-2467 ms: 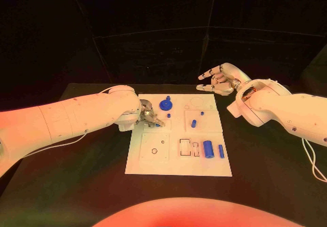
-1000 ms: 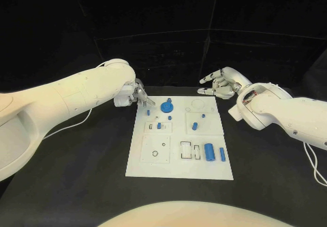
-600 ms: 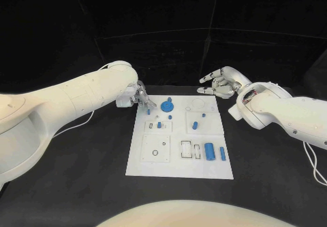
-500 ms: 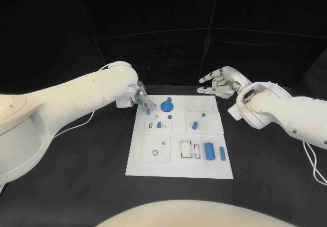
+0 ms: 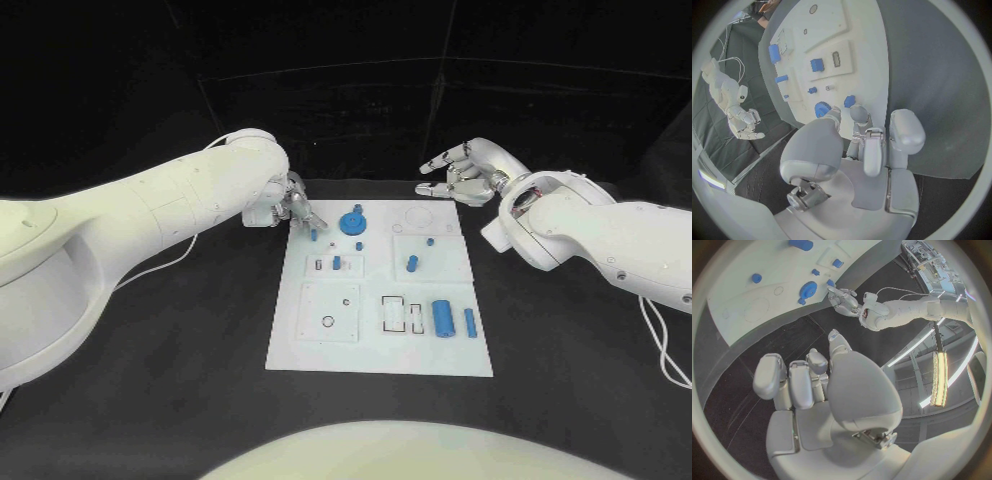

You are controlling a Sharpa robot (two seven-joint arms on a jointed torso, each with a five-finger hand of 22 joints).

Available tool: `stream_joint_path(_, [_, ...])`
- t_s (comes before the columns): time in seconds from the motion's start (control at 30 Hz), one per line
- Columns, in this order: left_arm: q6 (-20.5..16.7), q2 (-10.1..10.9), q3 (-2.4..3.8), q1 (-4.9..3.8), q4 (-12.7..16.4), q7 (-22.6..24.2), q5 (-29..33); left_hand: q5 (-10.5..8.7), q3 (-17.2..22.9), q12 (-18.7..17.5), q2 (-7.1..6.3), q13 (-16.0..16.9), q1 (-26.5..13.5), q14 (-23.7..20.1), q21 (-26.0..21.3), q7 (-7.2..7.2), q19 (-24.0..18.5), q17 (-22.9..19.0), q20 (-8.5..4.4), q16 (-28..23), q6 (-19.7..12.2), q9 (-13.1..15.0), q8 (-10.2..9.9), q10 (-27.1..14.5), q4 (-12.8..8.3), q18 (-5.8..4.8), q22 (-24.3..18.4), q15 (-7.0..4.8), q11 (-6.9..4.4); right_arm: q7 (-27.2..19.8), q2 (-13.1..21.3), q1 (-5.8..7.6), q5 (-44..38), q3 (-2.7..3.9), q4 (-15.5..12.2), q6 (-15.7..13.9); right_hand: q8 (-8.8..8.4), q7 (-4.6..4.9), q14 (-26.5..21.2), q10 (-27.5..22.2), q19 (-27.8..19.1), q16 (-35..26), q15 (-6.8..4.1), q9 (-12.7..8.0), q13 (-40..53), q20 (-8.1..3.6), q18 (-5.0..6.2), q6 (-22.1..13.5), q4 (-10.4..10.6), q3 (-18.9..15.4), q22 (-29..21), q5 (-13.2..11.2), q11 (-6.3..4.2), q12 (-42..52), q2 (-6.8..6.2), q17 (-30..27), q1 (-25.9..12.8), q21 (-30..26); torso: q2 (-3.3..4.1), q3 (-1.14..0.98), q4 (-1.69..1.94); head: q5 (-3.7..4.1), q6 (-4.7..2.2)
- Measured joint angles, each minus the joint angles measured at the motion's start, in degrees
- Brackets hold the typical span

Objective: Assemble the parts on the task board

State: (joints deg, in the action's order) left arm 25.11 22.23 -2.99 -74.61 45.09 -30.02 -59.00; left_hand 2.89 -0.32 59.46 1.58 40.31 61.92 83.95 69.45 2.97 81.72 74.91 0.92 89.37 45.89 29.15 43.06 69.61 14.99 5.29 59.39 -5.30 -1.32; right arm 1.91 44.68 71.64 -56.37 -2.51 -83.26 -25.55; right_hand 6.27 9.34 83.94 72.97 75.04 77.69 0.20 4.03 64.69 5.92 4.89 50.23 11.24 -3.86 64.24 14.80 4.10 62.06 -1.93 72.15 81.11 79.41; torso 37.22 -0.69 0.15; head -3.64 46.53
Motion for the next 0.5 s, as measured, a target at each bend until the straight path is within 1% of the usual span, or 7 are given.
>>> stream_joint_path(0.17, [0.65, -0.09, 0.0, 0.02, -0.05, 0.06, -0.03, 0.0, -0.24, 0.0, 0.16, -0.03, 0.34, 0.0, 0.24, 0.19, 0.0, 0.0, 0.0, 0.0, 0.19, -0.12, 0.0, 0.0, -0.24, 0.0, 0.07, 0.0, 0.0, -0.01, -0.06, 0.0, -0.01, 0.0, 0.05, 0.03, 0.0, 0.0, 0.0, 0.0, 0.0, 0.0, 0.0, 0.0, 0.0, 0.0, 0.0, 0.0, 0.0, 0.0, 0.0, 0.0, 0.0, 0.0, 0.0, 0.0, 0.0, 0.0, -0.01, -0.01, 0.0, 0.07, 0.07])
stream_joint_path(0.23, [0.94, -0.14, 0.0, 0.02, -0.07, 0.06, -0.04, 0.0, -0.3, 0.0, 0.5, -0.14, 0.68, 0.0, 0.24, 0.19, 0.15, 0.0, 0.15, 0.0, 0.19, -0.23, 0.0, 0.0, -0.3, 0.0, 0.12, 0.0, 0.0, -0.01, -0.07, 0.0, -0.01, 0.0, 0.07, 0.04, 0.0, 0.0, 0.0, 0.0, 0.0, 0.0, 0.0, 0.0, 0.0, 0.0, 0.0, 0.0, 0.0, 0.0, 0.0, 0.0, 0.0, 0.0, 0.0, 0.0, 0.0, 0.0, -0.01, -0.02, 0.0, 0.08, 0.07])
stream_joint_path(0.3, [1.29, -0.18, 0.0, 0.02, -0.09, 0.03, -0.05, 0.0, -0.62, 0.0, 0.48, -0.24, 1.24, 0.0, 0.24, 0.19, 0.15, 0.0, 0.15, 0.0, 0.19, -0.36, 0.0, 0.0, -0.62, 0.0, 0.11, 0.0, 0.0, -0.01, -0.07, 0.0, -0.01, 0.0, 0.07, 0.05, 0.0, 0.0, 0.0, 0.0, 0.0, 0.0, 0.0, 0.0, 0.0, 0.0, 0.0, 0.0, 0.0, 0.0, 0.0, 0.0, 0.0, 0.0, 0.0, 0.0, 0.0, 0.0, -0.01, -0.03, 0.0, 0.08, 0.09])
stream_joint_path(0.4, [1.71, -0.24, 0.0, 0.02, -0.15, -0.03, -0.06, 0.0, -0.54, 0.0, 0.96, -0.37, 1.69, 0.0, 0.24, 0.19, 0.16, 0.0, 0.16, 0.0, 0.19, -0.51, 0.0, 0.0, -1.01, 0.0, 0.1, 0.0, 0.0, -0.01, -0.07, 0.0, -0.01, 0.0, 0.07, 0.07, 0.0, 0.0, 0.0, 0.0, 0.0, 0.0, 0.0, 0.0, 0.0, 0.0, 0.0, 0.0, 0.0, 0.0, 0.0, 0.0, 0.0, 0.0, 0.0, 0.0, 0.0, 0.0, -0.01, -0.03, 0.0, 0.15, 0.1])
stream_joint_path(0.5, [2.07, -0.27, 0.0, 0.03, -0.12, -0.07, -0.08, 0.0, -0.53, 0.0, 0.97, -0.38, 1.71, 0.0, 0.24, 0.19, 0.16, 0.0, 0.16, 0.0, 0.19, -0.57, -0.23, 0.0, -1.02, 0.0, 0.08, 0.0, 0.0, -0.01, -0.07, 0.0, -0.01, 0.0, 0.07, 0.08, 0.0, 0.0, 0.0, 0.0, 0.0, 0.0, 0.0, 0.0, 0.0, 0.0, 0.0, 0.0, 0.0, 0.0, -0.02, 0.0, 0.0, 0.0, 0.1, 0.0, 0.1, 0.0, -0.01, -0.03, 0.0, 0.15, 0.14])
